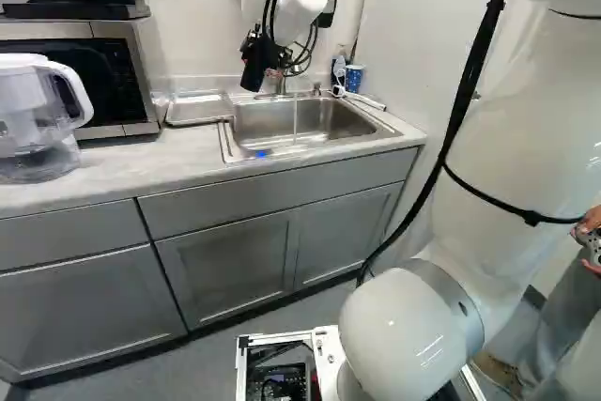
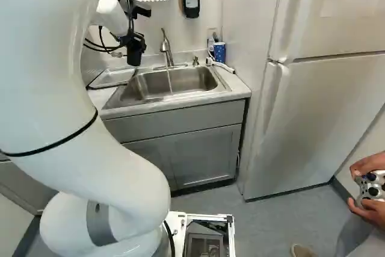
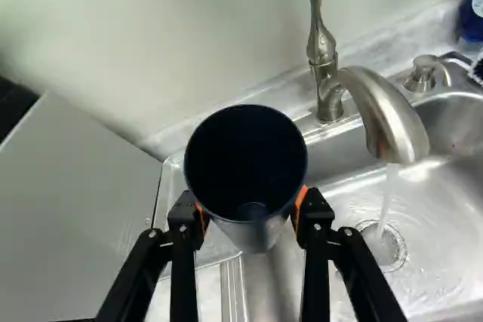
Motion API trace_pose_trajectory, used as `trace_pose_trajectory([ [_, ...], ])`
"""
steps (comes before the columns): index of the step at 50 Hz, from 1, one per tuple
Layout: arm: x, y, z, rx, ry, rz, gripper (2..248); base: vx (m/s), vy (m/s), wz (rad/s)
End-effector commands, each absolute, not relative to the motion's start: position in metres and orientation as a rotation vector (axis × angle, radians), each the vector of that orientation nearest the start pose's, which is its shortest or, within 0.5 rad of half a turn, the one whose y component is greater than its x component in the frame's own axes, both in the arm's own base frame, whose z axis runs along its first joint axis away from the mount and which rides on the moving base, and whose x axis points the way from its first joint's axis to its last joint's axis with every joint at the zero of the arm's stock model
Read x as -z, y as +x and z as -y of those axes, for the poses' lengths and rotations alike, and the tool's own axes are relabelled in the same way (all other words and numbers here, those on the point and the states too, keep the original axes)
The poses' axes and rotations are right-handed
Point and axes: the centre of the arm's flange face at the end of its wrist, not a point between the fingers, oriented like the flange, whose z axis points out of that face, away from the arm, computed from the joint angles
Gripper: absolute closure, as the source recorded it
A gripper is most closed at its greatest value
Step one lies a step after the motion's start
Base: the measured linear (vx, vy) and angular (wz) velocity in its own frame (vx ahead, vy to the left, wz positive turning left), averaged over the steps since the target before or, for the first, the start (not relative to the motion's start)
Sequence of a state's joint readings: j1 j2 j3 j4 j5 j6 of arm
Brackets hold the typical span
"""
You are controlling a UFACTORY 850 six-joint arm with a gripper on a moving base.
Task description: Rinse the cup and place it in the tray
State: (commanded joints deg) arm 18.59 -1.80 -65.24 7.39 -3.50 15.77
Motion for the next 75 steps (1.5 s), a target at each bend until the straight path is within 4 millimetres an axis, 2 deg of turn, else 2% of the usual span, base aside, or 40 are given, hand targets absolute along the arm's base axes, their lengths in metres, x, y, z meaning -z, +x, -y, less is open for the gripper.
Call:
trace_pose_trajectory([
  [36,-0.652,0.510,-0.172,1.461,-2.545,0.387,127,0.000,0.000,0.000],
  [50,-0.652,0.510,-0.173,1.460,-2.545,0.388,127,0.000,0.000,0.000],
  [75,-0.630,0.536,-0.212,1.408,-2.541,0.452,127,0.000,0.000,0.000],
])
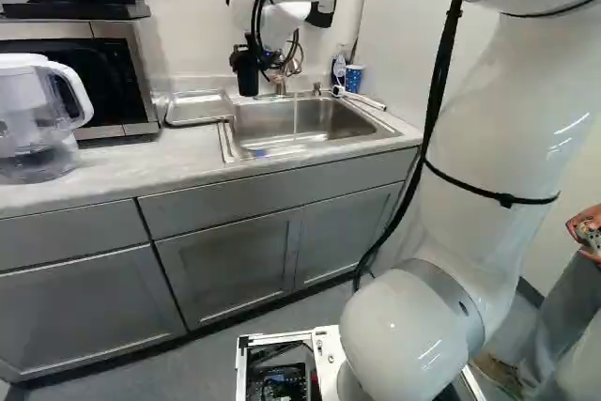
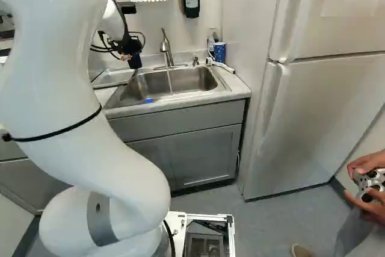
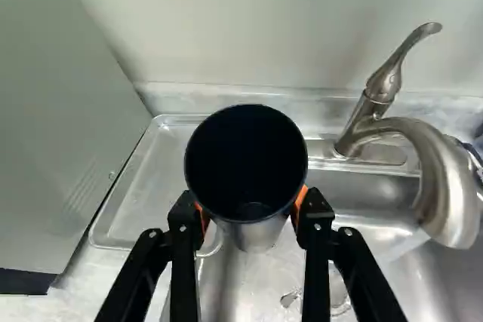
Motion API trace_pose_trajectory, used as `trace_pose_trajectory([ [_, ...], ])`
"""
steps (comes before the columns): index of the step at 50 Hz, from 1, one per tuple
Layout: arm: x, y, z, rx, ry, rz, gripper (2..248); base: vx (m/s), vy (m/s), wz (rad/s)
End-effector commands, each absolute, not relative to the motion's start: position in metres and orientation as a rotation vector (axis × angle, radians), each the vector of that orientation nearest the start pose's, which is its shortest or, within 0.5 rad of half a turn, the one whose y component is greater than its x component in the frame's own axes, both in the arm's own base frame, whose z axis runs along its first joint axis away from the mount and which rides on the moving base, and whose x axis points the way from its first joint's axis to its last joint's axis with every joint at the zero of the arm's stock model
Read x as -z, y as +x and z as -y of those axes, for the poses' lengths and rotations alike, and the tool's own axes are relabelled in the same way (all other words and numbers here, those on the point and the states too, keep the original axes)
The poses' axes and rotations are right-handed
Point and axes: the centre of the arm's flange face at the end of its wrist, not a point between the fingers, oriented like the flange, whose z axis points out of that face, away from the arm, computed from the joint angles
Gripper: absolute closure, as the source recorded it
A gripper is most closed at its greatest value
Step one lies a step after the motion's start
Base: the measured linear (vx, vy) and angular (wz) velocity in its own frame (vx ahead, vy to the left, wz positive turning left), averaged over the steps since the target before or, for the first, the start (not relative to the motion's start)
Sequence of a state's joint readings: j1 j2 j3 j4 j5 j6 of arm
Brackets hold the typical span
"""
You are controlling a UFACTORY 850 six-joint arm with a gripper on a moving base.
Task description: Rinse the cup and place it in the tray
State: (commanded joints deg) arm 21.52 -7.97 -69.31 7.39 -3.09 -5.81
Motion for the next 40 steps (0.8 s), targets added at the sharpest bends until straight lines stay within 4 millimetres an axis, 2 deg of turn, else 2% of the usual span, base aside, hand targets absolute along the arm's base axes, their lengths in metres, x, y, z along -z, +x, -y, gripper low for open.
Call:
trace_pose_trajectory([
  [40,-0.636,0.553,-0.281,1.511,-2.396,0.534,127,0.000,0.000,0.000],
])
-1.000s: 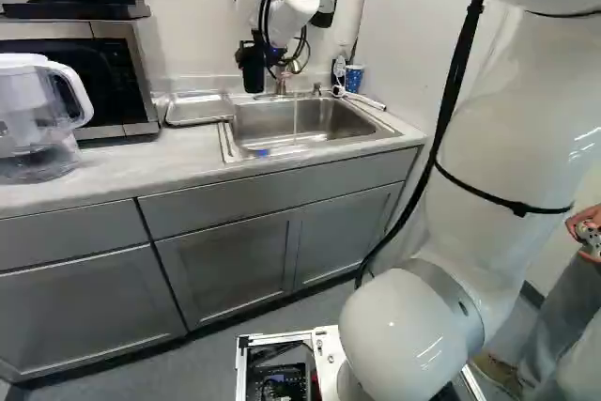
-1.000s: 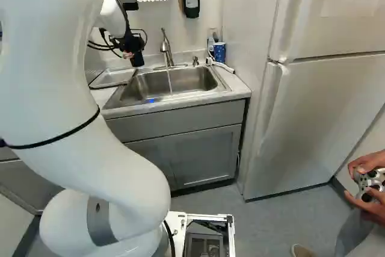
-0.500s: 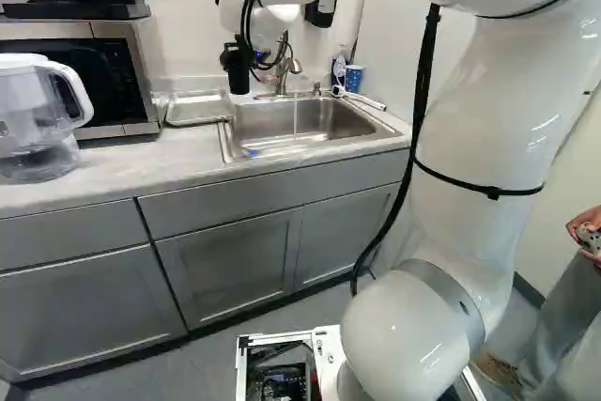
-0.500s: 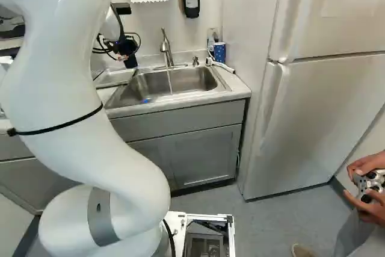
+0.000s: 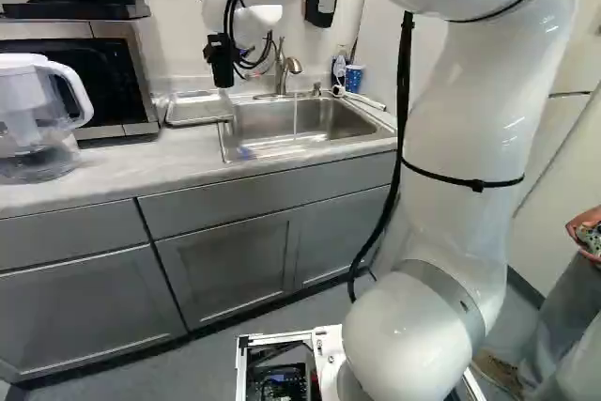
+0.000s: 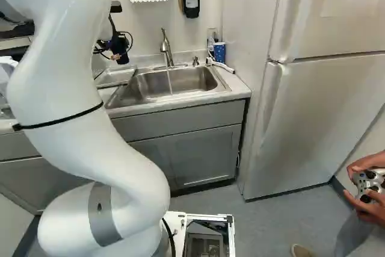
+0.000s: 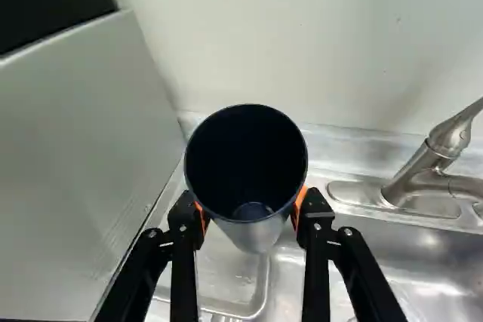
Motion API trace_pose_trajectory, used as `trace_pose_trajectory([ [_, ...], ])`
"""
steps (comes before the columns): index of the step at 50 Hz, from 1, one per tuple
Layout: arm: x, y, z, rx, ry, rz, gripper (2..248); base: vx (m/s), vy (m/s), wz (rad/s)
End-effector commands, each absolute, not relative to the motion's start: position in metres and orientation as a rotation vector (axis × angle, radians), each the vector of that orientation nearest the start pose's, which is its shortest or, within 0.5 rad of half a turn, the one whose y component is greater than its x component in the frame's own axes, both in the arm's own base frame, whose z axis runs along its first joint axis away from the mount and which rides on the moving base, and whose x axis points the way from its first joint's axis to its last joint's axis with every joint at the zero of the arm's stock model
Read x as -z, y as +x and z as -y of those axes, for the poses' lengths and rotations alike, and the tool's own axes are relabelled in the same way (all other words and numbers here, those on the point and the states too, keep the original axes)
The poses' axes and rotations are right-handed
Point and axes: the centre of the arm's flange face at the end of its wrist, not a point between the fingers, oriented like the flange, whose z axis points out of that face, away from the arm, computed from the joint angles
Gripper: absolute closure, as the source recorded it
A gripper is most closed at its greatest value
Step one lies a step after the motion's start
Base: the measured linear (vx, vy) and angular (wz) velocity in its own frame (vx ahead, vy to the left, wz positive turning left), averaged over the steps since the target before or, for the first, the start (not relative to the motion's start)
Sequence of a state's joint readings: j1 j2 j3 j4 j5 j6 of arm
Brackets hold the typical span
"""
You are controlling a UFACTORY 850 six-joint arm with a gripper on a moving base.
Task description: Rinse the cup and place it in the tray
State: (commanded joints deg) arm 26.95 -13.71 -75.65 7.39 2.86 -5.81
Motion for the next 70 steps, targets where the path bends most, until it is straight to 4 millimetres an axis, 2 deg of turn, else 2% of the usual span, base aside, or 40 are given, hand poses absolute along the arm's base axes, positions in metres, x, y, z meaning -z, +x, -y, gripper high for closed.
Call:
trace_pose_trajectory([
  [18,-0.631,0.559,-0.311,1.494,-2.372,0.577,127,0.000,0.000,0.000],
  [70,-0.570,0.569,-0.316,1.383,-2.461,0.599,127,0.000,0.000,0.000],
])
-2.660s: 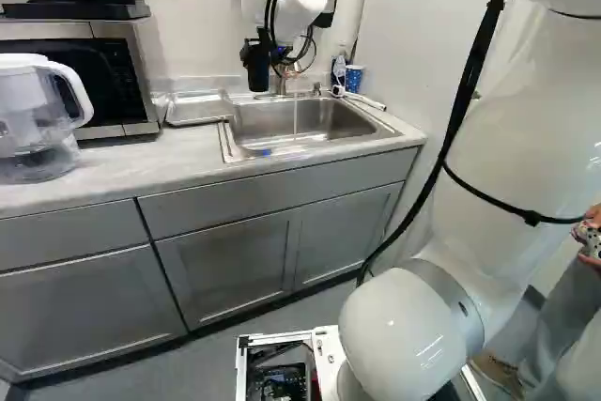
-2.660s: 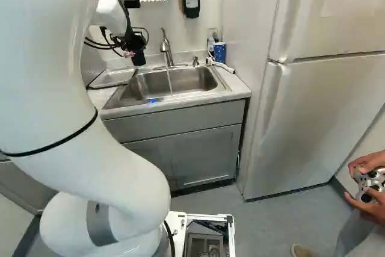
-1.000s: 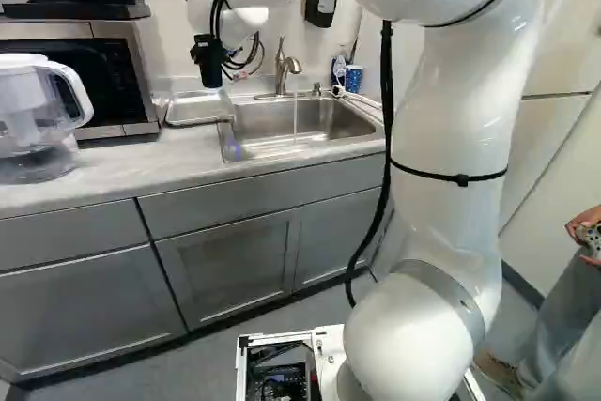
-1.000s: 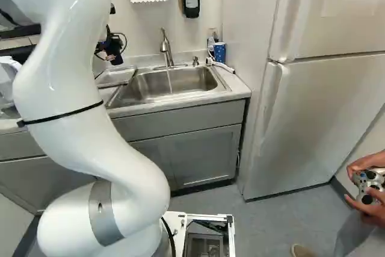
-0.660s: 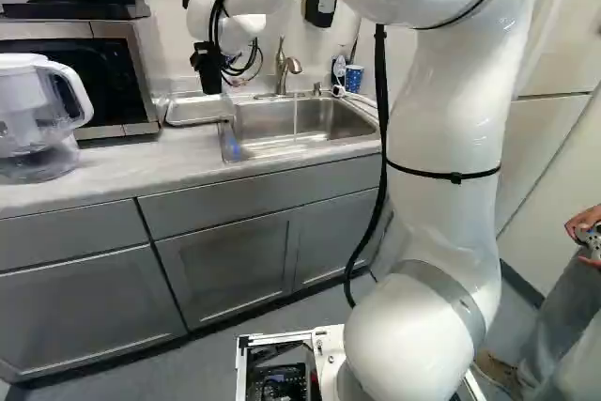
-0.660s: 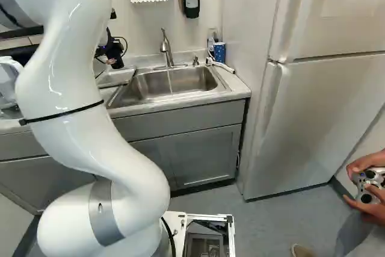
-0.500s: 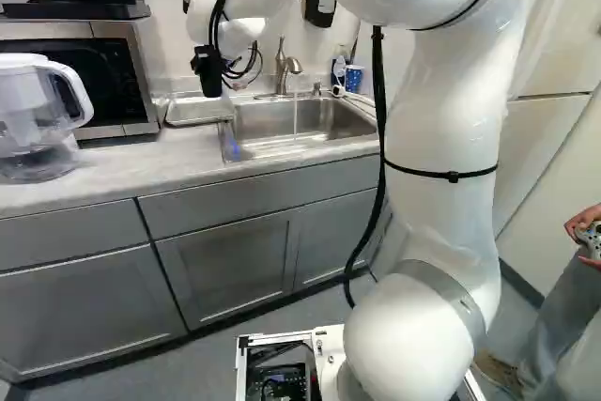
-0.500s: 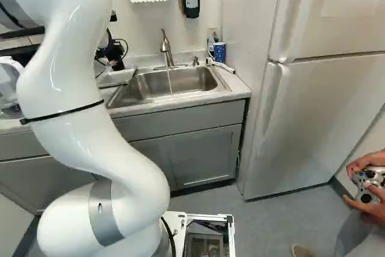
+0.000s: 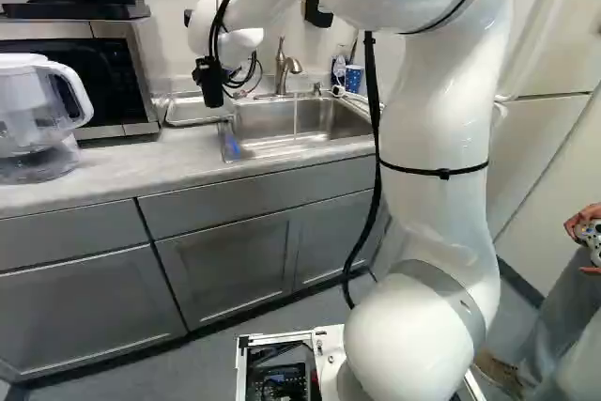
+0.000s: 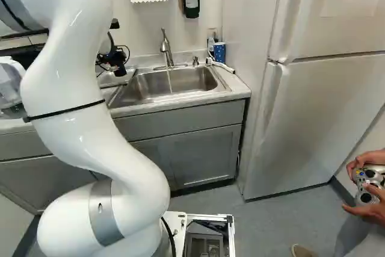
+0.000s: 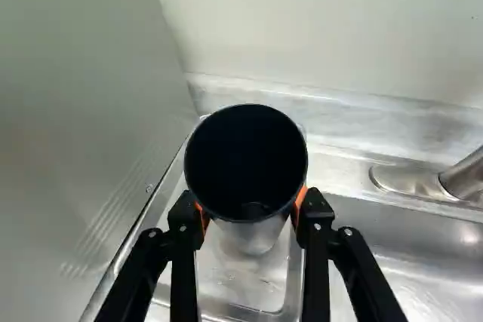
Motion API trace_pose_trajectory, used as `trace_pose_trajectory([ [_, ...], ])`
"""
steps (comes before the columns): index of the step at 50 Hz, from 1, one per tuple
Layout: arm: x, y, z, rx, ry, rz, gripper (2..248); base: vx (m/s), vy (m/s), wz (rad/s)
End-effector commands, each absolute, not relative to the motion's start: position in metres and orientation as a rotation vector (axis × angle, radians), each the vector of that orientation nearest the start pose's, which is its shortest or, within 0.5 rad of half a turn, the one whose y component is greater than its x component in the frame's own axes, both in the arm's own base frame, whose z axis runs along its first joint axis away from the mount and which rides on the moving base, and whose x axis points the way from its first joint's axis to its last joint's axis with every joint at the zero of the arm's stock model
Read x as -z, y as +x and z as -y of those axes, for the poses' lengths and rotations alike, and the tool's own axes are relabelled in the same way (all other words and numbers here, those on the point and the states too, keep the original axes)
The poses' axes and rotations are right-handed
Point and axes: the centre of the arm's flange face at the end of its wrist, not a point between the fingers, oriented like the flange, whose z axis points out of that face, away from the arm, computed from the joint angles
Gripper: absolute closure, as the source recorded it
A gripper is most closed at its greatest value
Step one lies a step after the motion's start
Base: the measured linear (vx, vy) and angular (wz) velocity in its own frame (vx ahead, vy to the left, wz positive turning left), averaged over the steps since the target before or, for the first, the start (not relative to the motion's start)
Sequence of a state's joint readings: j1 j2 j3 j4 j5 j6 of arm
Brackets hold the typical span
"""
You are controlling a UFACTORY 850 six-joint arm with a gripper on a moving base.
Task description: Rinse the cup and place it in the tray
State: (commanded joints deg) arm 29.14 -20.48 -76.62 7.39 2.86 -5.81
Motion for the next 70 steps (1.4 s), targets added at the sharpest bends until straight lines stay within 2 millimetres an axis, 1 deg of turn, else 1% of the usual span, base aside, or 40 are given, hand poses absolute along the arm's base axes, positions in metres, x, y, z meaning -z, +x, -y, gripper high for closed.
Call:
trace_pose_trajectory([
  [16,-0.551,0.572,-0.318,1.348,-2.487,0.606,127,0.000,0.000,0.000],
  [24,-0.551,0.572,-0.318,1.348,-2.487,0.606,127,0.000,0.000,0.000],
  [25,-0.551,0.572,-0.318,1.348,-2.487,0.606,105,0.000,0.000,0.000],
  [30,-0.551,0.572,-0.318,1.348,-2.487,0.606,105,0.000,0.000,0.000],
  [31,-0.551,0.572,-0.318,1.348,-2.487,0.606,71,0.000,0.000,0.000],
  [35,-0.551,0.572,-0.318,1.348,-2.487,0.606,71,0.000,0.000,0.000],
  [36,-0.551,0.572,-0.318,1.348,-2.487,0.606,37,0.000,0.000,0.000],
  [40,-0.551,0.572,-0.318,1.348,-2.487,0.606,37,0.000,0.000,0.000],
  [41,-0.551,0.572,-0.318,1.348,-2.487,0.606,5,0.000,0.000,0.000],
  [53,-0.552,0.572,-0.318,1.350,-2.485,0.605,3,0.000,0.000,0.000],
  [70,-0.570,0.569,-0.316,1.383,-2.460,0.599,3,0.000,0.000,0.000],
])
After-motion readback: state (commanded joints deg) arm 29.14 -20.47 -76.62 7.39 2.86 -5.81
